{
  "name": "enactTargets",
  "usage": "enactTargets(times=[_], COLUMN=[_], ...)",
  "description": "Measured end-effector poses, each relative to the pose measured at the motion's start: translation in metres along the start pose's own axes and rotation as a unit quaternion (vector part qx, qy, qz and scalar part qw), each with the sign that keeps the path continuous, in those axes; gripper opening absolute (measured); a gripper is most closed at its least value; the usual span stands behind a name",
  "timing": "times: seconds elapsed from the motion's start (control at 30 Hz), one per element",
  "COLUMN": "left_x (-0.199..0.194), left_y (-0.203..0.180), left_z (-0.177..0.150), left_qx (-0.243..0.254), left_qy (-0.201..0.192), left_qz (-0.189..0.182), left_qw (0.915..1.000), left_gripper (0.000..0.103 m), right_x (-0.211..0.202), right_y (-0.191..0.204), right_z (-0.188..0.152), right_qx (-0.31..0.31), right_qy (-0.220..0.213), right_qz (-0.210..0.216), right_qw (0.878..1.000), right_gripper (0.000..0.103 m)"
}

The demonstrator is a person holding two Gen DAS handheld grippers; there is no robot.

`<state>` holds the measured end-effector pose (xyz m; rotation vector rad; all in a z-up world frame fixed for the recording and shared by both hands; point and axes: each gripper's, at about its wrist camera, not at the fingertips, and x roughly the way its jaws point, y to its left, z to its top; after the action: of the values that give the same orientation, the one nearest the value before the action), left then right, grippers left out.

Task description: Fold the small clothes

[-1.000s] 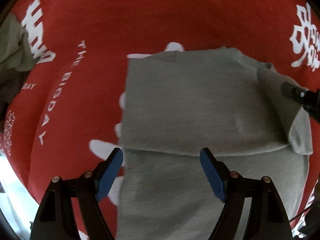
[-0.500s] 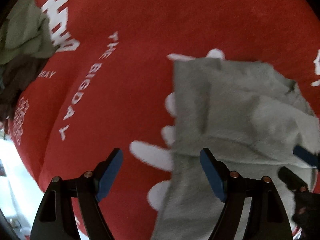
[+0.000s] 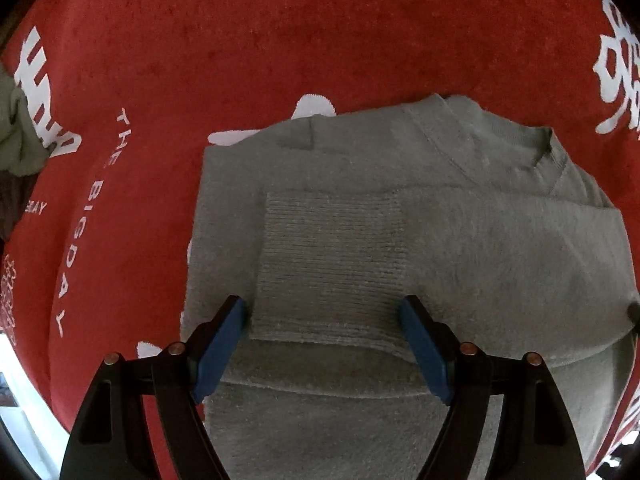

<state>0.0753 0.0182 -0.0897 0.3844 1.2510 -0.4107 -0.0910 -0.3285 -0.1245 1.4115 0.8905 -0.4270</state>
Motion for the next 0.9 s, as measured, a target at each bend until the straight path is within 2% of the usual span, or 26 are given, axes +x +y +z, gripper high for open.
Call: enactTargets(times=[0.03,0.1,0.13,0.2,0.27,0.33,0.37,0.43,0.53,0.7,0.9], left_x=[0.002,0.007,0.010,0.012,0.011,0.008,0.005,-0.005,-0.019,-0.040,-0.054], left_y=[0.002,0.006,0.008,0.009,0.009,0.010,0.009,0.009,0.005,-0.010,-0.031], left_z=[-0.001,-0.003,-0.004,-0.003,-0.002,-0.002,-0.003,-0.007,-0.017,-0.037,-0.052], left_qx=[-0.003,-0.012,-0.018,-0.024,-0.021,-0.017,-0.015,-0.005,0.012,0.046,0.058], left_qy=[0.003,0.010,0.012,0.015,0.021,0.029,0.032,0.039,0.047,0.064,0.085], left_qz=[-0.003,-0.006,-0.012,-0.018,-0.016,-0.015,-0.014,-0.018,-0.020,-0.016,-0.019], left_qw=[1.0000,0.9999,0.9997,0.9994,0.9994,0.9993,0.9993,0.9991,0.9986,0.9968,0.9945], left_gripper=[0.093,0.103,0.103,0.103,0.103,0.103,0.103,0.103,0.103,0.103,0.103], right_x=[-0.003,-0.004,0.000,0.007,0.003,-0.002,-0.006,-0.019,-0.034,-0.048,-0.050], right_y=[-0.003,-0.009,-0.011,-0.010,-0.008,-0.001,0.003,0.010,0.015,0.021,0.027], right_z=[-0.001,0.001,0.001,-0.001,0.000,-0.003,-0.005,-0.012,-0.026,-0.053,-0.078], right_qx=[-0.007,-0.018,-0.022,-0.023,-0.028,-0.046,-0.060,-0.085,-0.110,-0.144,-0.179], right_qy=[-0.003,-0.003,0.002,0.013,0.026,0.031,0.032,0.035,0.044,0.068,0.099], right_qz=[-0.004,-0.018,-0.027,-0.013,-0.013,-0.027,-0.035,-0.052,-0.063,-0.071,-0.072], right_qw=[1.000,1.000,0.999,1.000,0.999,0.998,0.997,0.994,0.991,0.985,0.976], right_gripper=[0.006,0.006,0.006,0.007,0.014,0.026,0.027,0.041,0.053,0.063,0.071])
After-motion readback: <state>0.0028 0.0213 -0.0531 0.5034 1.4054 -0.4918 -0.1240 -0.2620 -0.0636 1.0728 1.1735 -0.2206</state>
